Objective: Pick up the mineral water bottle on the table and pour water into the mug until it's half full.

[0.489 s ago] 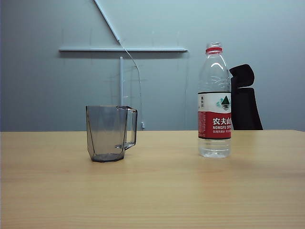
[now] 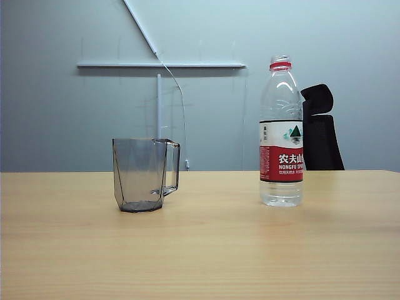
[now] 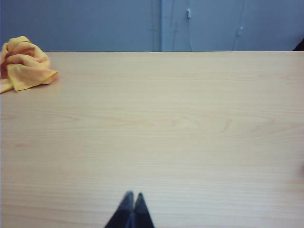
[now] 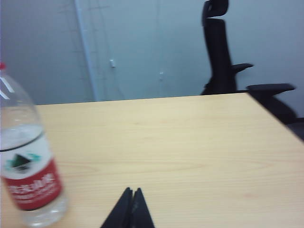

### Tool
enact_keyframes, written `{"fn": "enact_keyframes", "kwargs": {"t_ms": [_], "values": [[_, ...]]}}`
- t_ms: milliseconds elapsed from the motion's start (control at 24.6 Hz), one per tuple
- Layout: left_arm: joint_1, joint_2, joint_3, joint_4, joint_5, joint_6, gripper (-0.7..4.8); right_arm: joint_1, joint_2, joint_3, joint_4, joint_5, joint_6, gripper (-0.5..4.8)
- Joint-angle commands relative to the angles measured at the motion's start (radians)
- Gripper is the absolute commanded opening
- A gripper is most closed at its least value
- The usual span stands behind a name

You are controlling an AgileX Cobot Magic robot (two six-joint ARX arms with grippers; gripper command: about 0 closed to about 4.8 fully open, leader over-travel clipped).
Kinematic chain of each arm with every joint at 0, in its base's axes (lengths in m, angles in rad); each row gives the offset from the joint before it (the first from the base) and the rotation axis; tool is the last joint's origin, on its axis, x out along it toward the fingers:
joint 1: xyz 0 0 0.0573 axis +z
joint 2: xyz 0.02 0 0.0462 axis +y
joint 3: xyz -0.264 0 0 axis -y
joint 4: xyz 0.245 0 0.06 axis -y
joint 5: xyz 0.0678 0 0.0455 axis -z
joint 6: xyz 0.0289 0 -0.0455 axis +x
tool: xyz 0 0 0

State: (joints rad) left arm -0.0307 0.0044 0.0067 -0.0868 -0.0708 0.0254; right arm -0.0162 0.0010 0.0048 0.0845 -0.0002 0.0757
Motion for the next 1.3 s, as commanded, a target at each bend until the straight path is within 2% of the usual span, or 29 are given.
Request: {"fn": "enact_keyframes", "kwargs": {"t_ms": [41,163,244,366,448,489,529,570,611,733,896,1099,1303], "values": [[-0.087,0.002,0.002,0.013,-0.022,-0.003,-0.02,0.004,-0.002,-0.004,0.022,-0.099,0.092,-0.07],[-0.205,0.019,0.002,0.014,-0.02,-0.003,-0.02,0.012,0.004,-0.004,0.018,-0.157,0.104,-0.08],[-0.36,0.073,0.002,0.013,-0.019,-0.003,-0.02,0.044,0.03,0.001,0.018,-0.156,0.104,-0.08],[-0.472,0.122,0.002,0.013,-0.019,-0.003,-0.02,0.098,0.084,0.019,0.018,-0.156,0.104,-0.08],[-0.54,0.151,0.002,0.013,-0.019,-0.003,-0.02,0.193,0.214,0.063,0.045,-0.151,0.052,0.12],[-0.543,0.15,0.002,0.013,-0.018,-0.003,-0.02,0.248,0.306,0.082,0.091,-0.113,-0.027,1.58],[-0.543,0.15,0.002,0.013,-0.02,-0.003,-0.02,0.282,0.373,0.093,0.135,-0.077,-0.054,3.1],[-0.543,0.15,0.002,0.014,-0.021,-0.003,-0.02,0.307,0.431,0.1,0.182,-0.05,-0.059,4.34],[-0.543,0.15,0.002,0.014,-0.021,-0.003,-0.02,0.329,0.491,0.106,0.239,-0.021,-0.059,4.79],[-0.543,0.15,0.002,0.013,-0.019,-0.003,-0.02,0.388,0.719,0.135,0.446,0.05,-0.058,4.79],[-0.543,0.15,0.002,0.013,-0.019,-0.003,-0.02,0.399,1.007,0.192,0.688,0.05,-0.058,4.79],[-0.543,0.15,0.002,0.014,-0.019,-0.003,-0.02,0.398,1.309,0.291,0.866,0.05,-0.057,4.79],[-0.543,0.15,0.002,0.014,-0.019,-0.003,-0.02,0.398,1.506,0.354,0.977,0.048,-0.022,4.79]]}}
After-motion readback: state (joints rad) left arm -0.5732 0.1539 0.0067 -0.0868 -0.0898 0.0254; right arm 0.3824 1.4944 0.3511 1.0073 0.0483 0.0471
